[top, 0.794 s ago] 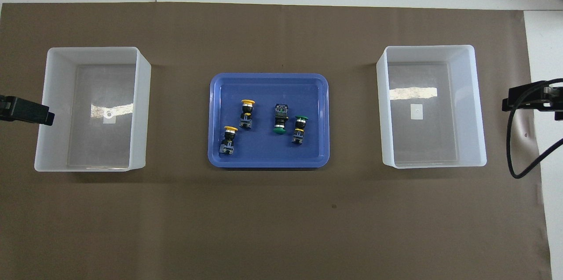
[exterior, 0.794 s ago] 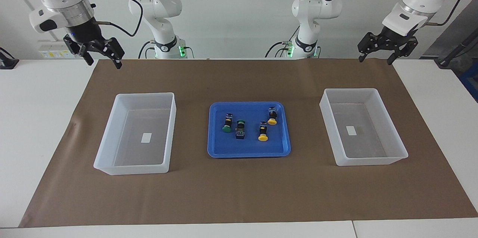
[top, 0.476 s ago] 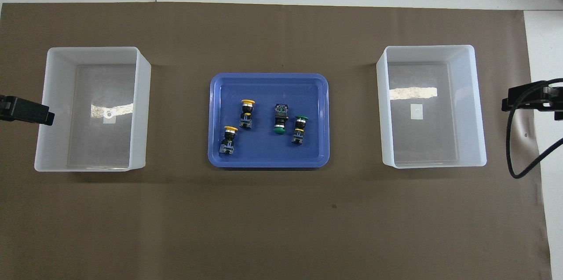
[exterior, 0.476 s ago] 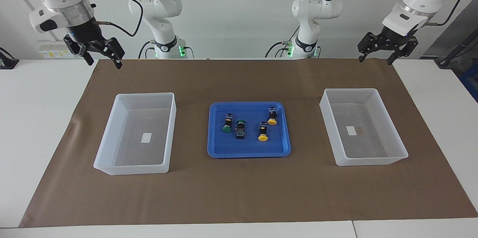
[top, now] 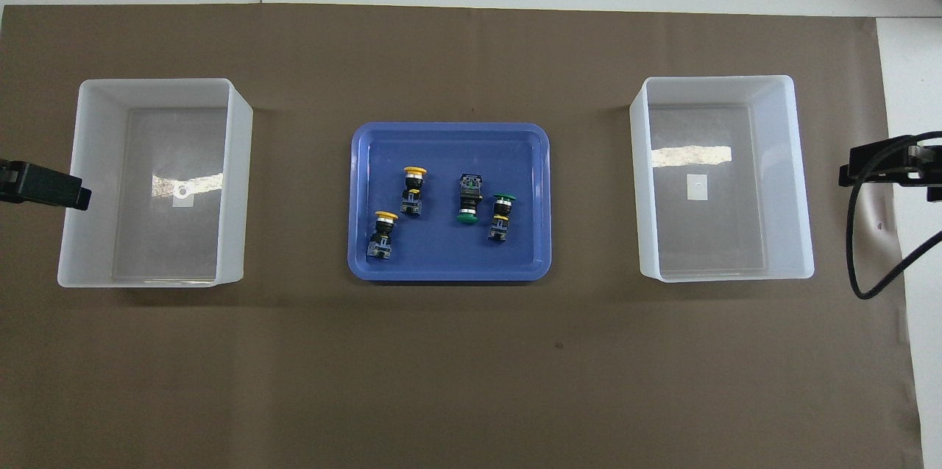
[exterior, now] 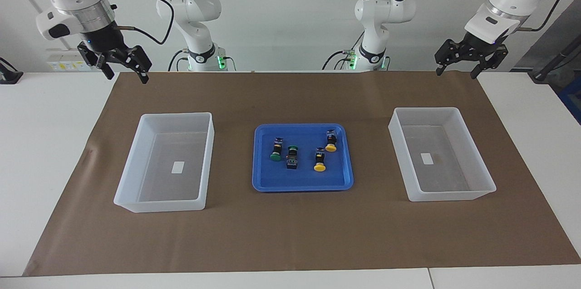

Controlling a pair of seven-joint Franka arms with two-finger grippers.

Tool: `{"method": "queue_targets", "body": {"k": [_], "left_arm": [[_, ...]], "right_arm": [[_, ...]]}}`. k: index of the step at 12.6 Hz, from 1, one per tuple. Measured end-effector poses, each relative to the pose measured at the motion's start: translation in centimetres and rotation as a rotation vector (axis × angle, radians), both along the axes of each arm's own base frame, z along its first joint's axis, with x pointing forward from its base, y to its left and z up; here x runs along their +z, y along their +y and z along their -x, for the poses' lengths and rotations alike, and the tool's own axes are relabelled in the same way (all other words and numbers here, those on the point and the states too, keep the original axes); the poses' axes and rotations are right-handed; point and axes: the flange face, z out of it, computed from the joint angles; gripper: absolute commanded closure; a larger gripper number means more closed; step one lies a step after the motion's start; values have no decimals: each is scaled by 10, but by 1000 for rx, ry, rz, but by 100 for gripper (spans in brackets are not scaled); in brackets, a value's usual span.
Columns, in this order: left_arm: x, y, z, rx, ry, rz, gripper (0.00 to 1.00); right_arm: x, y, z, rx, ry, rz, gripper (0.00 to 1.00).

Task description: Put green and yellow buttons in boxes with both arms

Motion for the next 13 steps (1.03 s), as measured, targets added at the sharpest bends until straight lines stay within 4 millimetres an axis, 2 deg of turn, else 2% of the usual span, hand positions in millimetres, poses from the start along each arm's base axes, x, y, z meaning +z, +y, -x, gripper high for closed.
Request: {"method": "queue_targets", "body": {"k": [3, 7, 9, 11, 13], "left_arm": [[0, 0, 0, 0, 0, 0, 0], [0, 0, 0, 0, 0, 0, 0], [0, 0, 0, 0, 0, 0, 0], [0, 0, 0, 0, 0, 0, 0], [0, 0, 0, 0, 0, 0, 0]], "right_arm": [[-3, 9, 0, 16, 8, 1, 0], [-15, 53, -3, 21, 12, 3, 0], [-33, 89, -9, 15, -19, -2, 0], [-67, 140, -17, -17, -24, -8, 0], [-111, 198, -28, -40, -22, -13, 0]]}}
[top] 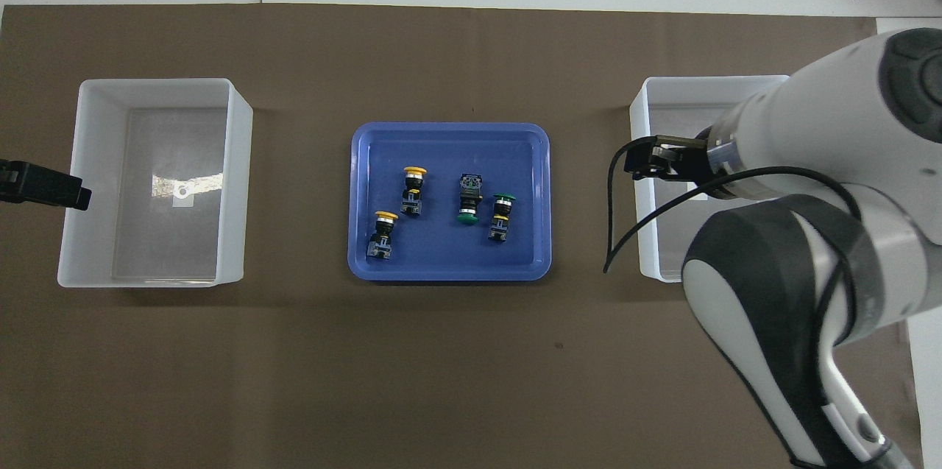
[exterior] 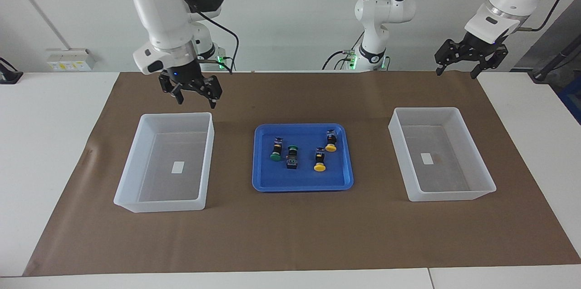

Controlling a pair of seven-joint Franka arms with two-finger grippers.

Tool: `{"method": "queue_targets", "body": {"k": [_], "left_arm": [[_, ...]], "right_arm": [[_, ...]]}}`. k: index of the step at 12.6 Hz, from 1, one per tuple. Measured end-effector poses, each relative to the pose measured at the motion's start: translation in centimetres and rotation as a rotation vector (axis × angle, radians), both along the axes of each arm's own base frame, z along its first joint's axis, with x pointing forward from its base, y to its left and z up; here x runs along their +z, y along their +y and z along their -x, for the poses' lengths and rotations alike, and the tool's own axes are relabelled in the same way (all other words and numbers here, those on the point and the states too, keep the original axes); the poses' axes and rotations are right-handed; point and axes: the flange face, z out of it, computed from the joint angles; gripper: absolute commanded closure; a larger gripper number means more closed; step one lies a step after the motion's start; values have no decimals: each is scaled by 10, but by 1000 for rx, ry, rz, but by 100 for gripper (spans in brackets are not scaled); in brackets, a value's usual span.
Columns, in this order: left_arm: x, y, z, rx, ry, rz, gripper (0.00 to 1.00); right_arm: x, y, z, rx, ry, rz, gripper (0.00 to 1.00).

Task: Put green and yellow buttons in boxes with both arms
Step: 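Reach the right gripper to the green button and grasp it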

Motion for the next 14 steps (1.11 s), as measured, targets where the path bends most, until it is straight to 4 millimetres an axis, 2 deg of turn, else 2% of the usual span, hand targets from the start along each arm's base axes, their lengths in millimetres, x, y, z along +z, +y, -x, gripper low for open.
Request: {"method": "queue_targets", "body": {"k": [3, 5, 7, 9, 12, 14], "left_arm": [[0, 0, 0, 0, 0, 0, 0], [0, 0, 0, 0, 0, 0, 0], [0, 0, 0, 0, 0, 0, 0], [0, 0, 0, 0, 0, 0, 0], [0, 0, 0, 0, 0, 0, 0], [0, 0, 0, 0, 0, 0, 0]], "right_arm": [[-67, 73, -6, -4, -6, -9, 0], [-111, 100, -3, 6, -38, -27, 0], [-141, 118, 4, 18, -45, -33, 0], [-160, 134, 10, 35, -48, -37, 0], [-189, 134, 20, 42, -57, -42, 0], [-201, 137, 28, 54, -55, -41, 0]]}}
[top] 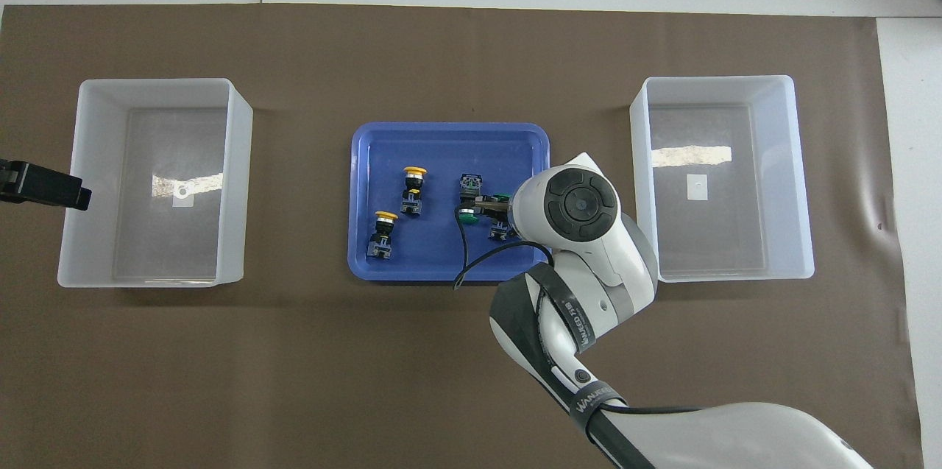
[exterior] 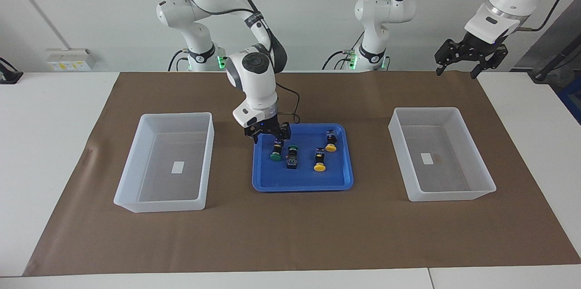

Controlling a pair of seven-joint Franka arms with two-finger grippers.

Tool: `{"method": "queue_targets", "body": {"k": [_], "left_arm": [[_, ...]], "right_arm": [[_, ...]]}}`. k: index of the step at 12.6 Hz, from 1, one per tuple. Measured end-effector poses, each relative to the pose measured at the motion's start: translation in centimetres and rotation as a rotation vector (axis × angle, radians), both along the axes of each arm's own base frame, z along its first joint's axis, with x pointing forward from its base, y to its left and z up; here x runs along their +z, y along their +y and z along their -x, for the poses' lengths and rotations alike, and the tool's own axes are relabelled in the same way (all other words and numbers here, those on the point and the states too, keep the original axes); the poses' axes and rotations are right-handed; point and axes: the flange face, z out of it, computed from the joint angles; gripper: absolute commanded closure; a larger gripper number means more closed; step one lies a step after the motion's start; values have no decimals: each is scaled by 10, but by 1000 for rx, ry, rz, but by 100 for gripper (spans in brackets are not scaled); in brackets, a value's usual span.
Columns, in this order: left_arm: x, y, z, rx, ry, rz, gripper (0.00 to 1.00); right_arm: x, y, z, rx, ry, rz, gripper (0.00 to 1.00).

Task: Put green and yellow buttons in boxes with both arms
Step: 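Reach the right gripper to the green button and grasp it, then lift the green button off the blue tray with the right gripper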

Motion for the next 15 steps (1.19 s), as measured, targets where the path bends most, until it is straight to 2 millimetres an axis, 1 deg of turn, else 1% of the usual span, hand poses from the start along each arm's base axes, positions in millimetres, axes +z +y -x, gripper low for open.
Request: {"method": "queue_targets", "body": {"k": [2, 3, 4, 5, 7, 9, 11, 12, 13, 14, 15], "left_arm": [[0, 0, 0, 0, 0, 0, 0], [0, 0, 0, 0, 0, 0, 0], [0, 0, 0, 0, 0, 0, 0], [0, 0, 0, 0, 0, 0, 0], [0, 0, 0, 0, 0, 0, 0], [0, 0, 0, 0, 0, 0, 0], [0, 0, 0, 0, 0, 0, 0], [0, 0, 0, 0, 0, 0, 0], [0, 0, 0, 0, 0, 0, 0], [0, 0, 0, 0, 0, 0, 0], [0, 0, 0, 0, 0, 0, 0]], "right_arm": [[-2, 6, 5, 13, -1, -1, 0], [-2, 9, 6, 17, -1, -1, 7], [-3, 10, 8, 20, -1, 0, 17], [-4, 11, 8, 22, 1, 1, 24], [-12, 12, 9, 25, 2, 1, 27], [-22, 20, 13, 38, 4, 2, 29], [-27, 22, 14, 42, 6, 3, 31], [-27, 22, 14, 41, 5, 3, 33], [-28, 21, 14, 41, 3, 2, 38], [-28, 21, 14, 41, 2, 1, 44], [-29, 21, 14, 40, 2, 1, 55]]}}
